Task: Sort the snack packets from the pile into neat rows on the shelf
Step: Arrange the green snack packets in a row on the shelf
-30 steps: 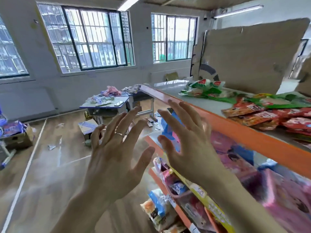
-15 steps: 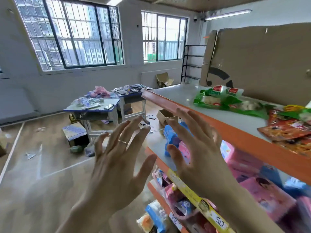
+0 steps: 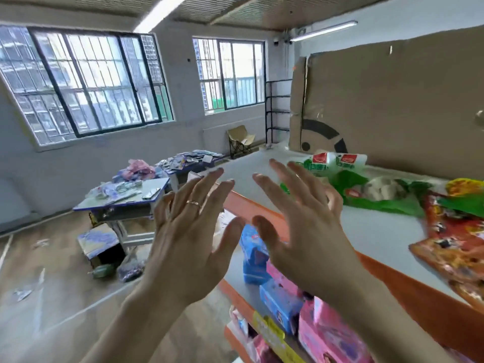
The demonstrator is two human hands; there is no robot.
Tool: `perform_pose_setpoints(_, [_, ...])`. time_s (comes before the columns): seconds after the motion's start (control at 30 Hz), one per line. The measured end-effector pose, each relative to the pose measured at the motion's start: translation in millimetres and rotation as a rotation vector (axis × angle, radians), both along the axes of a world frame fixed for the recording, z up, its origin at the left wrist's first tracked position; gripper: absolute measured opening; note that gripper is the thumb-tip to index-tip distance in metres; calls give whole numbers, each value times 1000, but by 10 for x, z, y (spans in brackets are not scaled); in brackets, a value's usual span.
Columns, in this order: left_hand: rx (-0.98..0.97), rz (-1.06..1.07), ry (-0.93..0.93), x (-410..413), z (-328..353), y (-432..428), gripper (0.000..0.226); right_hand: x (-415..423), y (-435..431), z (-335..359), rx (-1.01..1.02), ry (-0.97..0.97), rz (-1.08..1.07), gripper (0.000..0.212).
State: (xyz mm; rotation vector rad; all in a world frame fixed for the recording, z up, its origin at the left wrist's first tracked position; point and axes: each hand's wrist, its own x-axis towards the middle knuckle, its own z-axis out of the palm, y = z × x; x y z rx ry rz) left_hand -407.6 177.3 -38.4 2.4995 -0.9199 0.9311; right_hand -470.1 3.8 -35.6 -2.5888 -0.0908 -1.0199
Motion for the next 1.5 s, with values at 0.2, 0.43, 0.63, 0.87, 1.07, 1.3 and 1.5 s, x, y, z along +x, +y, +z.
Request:
perform_pose_setpoints(0.2, [5, -92, 47, 307, 22, -416, 54, 1, -129, -2, 47, 86, -123, 60])
perform_pose_setpoints(0.43, [-28, -227, 90, 682, -5, -760, 54, 26, -193, -12, 100, 125, -316, 59])
perform_pose_setpoints(0.63, [-4, -308, 148, 1064, 33, -918, 57, 129, -172, 155, 86, 151, -509, 64])
perform_pose_setpoints(0.87, [196, -255, 528, 1823, 346, -1334, 59, 559, -280, 557, -73, 232, -653, 62])
perform_pose_setpoints(1.07, [212, -327, 830, 2218, 347, -1964, 54, 900, -630, 545, -57, 386, -650, 54])
perform_pose_setpoints(1.3, [-269, -700, 1020, 2253, 377, -2033, 10, 826, -808, 398, 144, 345, -721, 53])
perform_pose_setpoints(1.5, [-672, -932, 918, 2167, 533, -1880, 17, 833, -843, 351, 355, 389, -779, 68])
